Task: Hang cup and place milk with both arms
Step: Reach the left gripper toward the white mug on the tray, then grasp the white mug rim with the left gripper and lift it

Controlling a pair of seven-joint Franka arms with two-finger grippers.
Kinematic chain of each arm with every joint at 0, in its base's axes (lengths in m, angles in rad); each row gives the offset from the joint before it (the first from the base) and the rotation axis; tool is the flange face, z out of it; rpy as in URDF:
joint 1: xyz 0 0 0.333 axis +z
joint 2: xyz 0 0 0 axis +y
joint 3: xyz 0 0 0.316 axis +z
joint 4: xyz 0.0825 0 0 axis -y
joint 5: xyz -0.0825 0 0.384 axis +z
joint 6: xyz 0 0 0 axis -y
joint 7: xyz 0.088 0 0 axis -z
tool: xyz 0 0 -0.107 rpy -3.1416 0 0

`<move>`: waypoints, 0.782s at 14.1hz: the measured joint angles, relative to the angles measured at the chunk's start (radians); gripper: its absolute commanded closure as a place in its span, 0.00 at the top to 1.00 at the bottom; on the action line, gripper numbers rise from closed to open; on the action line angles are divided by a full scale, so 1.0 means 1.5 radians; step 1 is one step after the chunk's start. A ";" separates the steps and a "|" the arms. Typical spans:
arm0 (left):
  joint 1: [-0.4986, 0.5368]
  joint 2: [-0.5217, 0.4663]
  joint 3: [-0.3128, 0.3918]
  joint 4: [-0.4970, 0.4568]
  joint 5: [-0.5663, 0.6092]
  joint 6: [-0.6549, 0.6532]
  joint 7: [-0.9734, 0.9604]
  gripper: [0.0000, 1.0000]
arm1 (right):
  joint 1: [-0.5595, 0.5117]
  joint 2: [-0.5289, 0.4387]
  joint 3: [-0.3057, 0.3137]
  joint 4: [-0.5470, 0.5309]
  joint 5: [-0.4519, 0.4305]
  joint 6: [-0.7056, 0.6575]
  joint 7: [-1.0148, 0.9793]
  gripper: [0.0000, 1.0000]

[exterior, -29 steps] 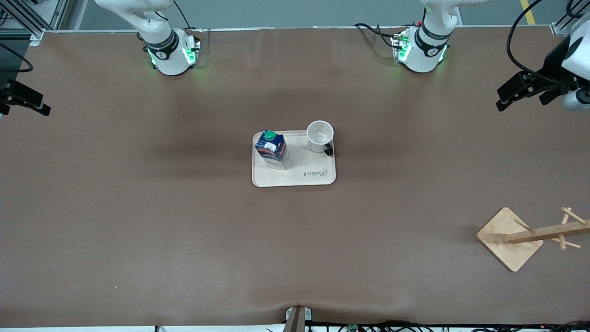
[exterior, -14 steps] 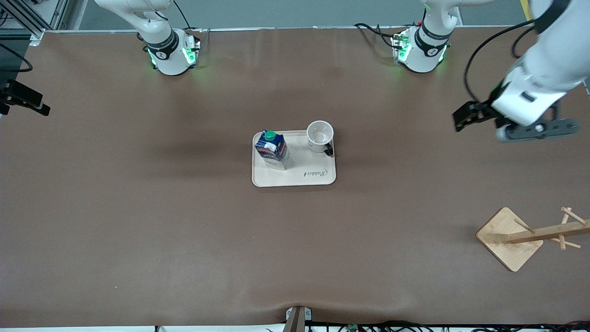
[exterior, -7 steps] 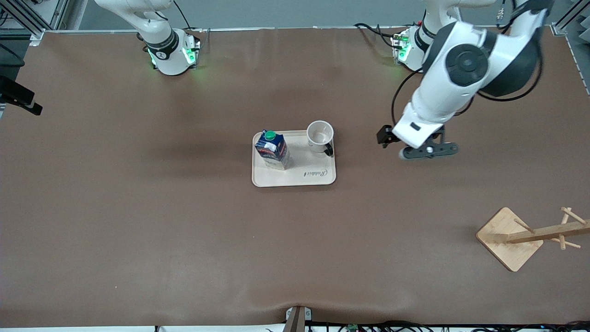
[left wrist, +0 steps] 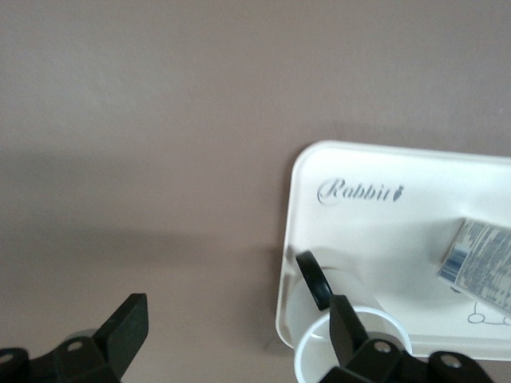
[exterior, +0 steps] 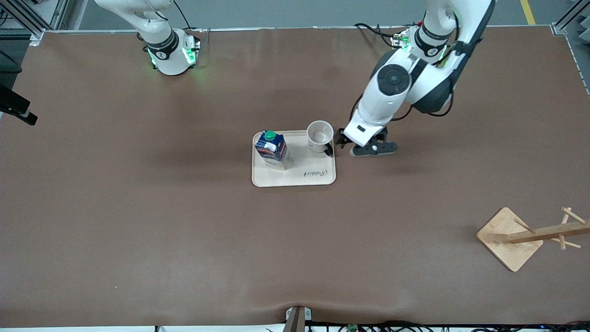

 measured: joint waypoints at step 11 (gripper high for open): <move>-0.124 0.096 -0.001 -0.002 0.003 0.001 -0.231 0.43 | 0.001 0.024 0.001 0.000 0.000 0.000 0.000 1.00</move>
